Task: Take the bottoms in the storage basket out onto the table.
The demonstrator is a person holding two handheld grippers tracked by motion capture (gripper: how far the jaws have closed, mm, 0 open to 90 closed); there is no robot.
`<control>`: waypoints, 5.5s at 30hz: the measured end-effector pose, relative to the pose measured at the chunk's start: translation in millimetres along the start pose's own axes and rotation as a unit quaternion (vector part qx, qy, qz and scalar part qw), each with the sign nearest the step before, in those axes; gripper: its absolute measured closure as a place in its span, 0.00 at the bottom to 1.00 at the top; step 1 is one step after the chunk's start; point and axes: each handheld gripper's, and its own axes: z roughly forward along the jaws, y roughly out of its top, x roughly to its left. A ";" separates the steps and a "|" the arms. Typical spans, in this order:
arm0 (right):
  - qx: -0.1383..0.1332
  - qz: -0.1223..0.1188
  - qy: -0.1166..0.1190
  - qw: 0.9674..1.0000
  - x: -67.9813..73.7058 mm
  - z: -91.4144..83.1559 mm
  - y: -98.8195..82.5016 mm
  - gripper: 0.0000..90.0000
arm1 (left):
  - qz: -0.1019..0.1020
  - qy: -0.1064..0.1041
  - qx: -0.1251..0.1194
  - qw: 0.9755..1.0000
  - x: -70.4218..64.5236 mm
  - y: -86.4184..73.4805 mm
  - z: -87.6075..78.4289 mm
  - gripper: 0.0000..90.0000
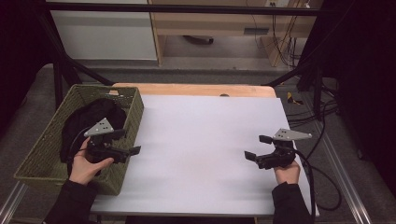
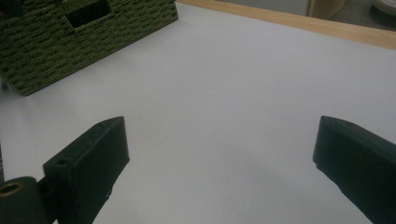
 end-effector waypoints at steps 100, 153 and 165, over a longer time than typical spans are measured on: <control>0.014 -0.005 -0.005 1.000 0.2 4.4 -1.9 0.04 | -0.067 0.203 0.095 0.972 119.0 1.1 -49.3 0.04; 0.015 -0.010 -0.005 1.000 0.3 3.3 -1.7 0.05 | -0.154 0.237 0.218 0.934 170.6 -58.2 -9.3 0.58; 0.013 -0.009 -0.004 1.000 0.5 2.2 -1.4 0.05 | -0.167 0.169 0.241 0.941 155.7 -53.1 -8.4 0.93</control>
